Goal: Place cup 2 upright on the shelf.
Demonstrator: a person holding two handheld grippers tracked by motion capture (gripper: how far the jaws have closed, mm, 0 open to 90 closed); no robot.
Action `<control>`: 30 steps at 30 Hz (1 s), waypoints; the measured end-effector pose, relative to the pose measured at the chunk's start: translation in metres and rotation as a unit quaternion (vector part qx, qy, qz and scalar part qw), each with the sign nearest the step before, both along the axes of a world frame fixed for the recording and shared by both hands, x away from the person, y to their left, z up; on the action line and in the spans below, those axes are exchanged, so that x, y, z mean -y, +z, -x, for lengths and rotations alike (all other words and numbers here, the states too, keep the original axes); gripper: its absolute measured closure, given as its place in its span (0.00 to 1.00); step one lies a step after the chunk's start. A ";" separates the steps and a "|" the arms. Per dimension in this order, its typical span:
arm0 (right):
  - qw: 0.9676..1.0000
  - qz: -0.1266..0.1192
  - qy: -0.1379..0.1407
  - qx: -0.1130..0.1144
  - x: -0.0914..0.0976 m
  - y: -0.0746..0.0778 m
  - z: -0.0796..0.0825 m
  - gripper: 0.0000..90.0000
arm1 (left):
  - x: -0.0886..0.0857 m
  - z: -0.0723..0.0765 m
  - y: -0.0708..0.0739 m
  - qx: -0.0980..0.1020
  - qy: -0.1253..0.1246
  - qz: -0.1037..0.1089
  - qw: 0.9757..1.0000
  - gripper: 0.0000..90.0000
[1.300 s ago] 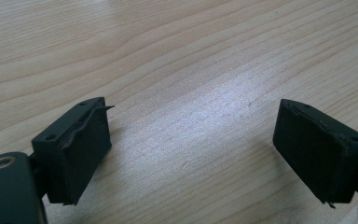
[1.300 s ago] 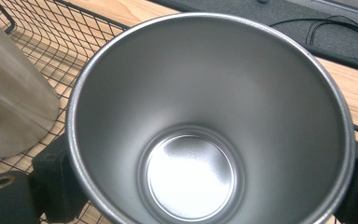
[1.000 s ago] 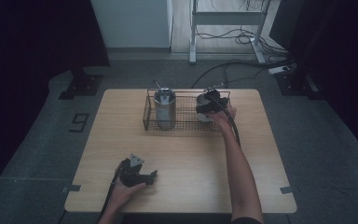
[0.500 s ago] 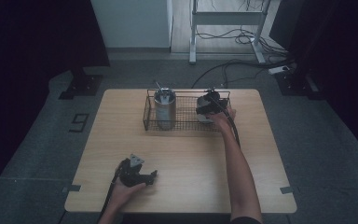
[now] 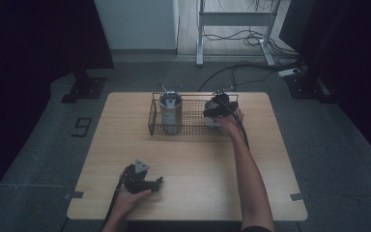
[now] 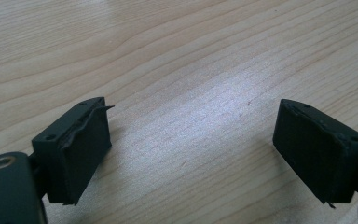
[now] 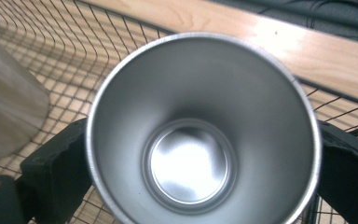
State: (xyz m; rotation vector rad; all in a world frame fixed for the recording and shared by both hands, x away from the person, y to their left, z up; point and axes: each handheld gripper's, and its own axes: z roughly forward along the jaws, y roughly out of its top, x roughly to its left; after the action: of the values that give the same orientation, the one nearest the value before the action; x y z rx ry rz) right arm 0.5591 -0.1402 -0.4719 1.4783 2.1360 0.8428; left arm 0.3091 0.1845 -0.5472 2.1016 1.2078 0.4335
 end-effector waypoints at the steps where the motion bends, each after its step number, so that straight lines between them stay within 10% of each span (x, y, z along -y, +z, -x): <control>1: 1.000 -0.003 -0.002 0.005 0.000 0.002 0.001 0.03 | 0.000 0.000 0.000 0.000 0.000 0.000 1.000 0.12; 15: 0.996 -0.067 -0.008 0.063 0.021 0.019 0.031 0.07 | 0.000 0.000 0.000 0.000 -0.001 0.001 1.000 0.12; 30: 0.993 -0.079 0.015 0.090 0.035 0.016 0.083 0.11 | 0.000 0.000 0.000 0.000 -0.001 -0.002 1.000 0.12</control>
State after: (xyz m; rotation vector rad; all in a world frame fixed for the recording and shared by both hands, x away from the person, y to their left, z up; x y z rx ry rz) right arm 0.4757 -0.1755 -0.4558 1.3893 2.0014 1.1345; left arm 0.3089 0.1841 -0.5473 2.1054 1.2061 0.4350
